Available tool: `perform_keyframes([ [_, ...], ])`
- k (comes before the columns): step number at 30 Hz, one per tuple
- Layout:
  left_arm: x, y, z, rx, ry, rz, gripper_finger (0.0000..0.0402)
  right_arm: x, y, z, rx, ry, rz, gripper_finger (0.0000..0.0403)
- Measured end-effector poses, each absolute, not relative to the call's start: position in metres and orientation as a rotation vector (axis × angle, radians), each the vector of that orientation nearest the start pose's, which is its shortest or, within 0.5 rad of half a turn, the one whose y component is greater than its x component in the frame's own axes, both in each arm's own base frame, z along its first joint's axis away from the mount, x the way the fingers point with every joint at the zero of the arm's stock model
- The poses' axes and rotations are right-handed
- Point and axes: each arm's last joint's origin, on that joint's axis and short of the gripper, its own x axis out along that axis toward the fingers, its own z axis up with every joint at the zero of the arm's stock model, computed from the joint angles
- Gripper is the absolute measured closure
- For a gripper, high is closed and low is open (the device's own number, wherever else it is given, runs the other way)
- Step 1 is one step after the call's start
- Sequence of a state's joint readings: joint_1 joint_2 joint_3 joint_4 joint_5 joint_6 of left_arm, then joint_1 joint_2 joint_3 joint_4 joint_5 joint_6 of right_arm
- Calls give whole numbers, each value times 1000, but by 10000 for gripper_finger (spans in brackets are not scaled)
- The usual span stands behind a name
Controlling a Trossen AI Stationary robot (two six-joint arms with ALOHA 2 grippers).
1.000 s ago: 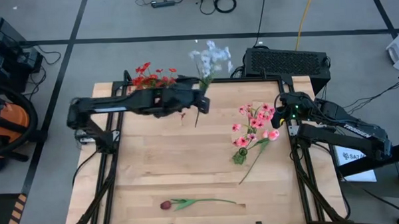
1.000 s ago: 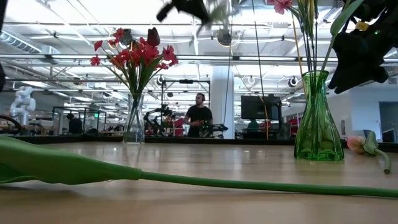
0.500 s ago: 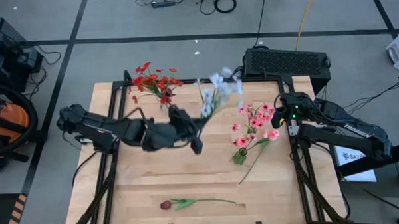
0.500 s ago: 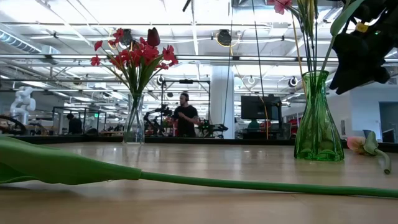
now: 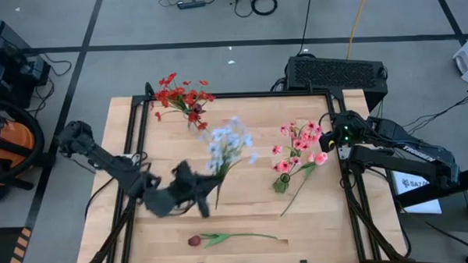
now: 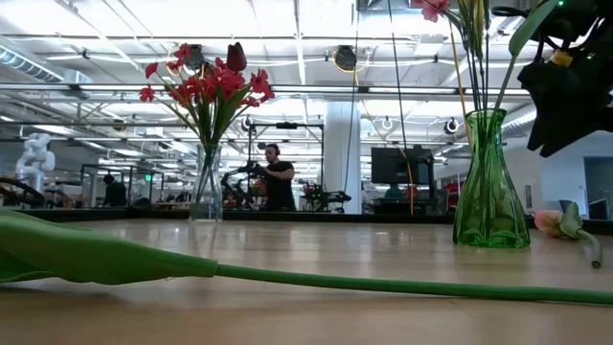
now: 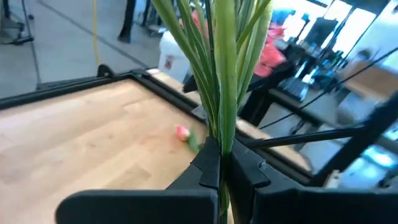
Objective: Sort flowers into vase by color
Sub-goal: Put the white flowers into the green vase
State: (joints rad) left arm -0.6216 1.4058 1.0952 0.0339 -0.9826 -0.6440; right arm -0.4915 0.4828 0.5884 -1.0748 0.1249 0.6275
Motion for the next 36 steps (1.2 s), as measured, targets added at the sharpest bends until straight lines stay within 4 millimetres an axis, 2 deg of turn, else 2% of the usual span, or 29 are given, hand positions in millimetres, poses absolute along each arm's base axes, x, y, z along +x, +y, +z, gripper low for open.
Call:
perform_keyframes([
  [4, 254, -178, 311, -439, -43, 327, 391, 67, -40, 232, 758, 755, -868, 255],
  [7, 260, -183, 305, -394, -124, 208, 391, 67, -40, 232, 770, 750, -874, 255],
  [12, 292, -184, 289, -68, -143, -2, 391, 67, -40, 232, 772, 750, -875, 255],
  [15, 316, -181, 280, 36, -136, -55, 391, 67, -40, 232, 774, 751, -872, 255],
  [17, 332, -178, 279, 69, -158, -50, 391, 68, -40, 232, 785, 756, -850, 255],
  [23, 377, -160, 276, 148, -365, -114, 391, 68, -39, 232, 783, 767, -818, 255],
  [29, 421, -135, 260, 181, -373, -114, 391, 68, -39, 232, 780, 768, -816, 255],
  [32, 438, -124, 257, 195, -384, -125, 391, 68, -39, 232, 771, 772, -812, 255],
  [36, 448, -106, 257, 203, -390, -84, 391, 68, -39, 232, 771, 772, -812, 255],
])
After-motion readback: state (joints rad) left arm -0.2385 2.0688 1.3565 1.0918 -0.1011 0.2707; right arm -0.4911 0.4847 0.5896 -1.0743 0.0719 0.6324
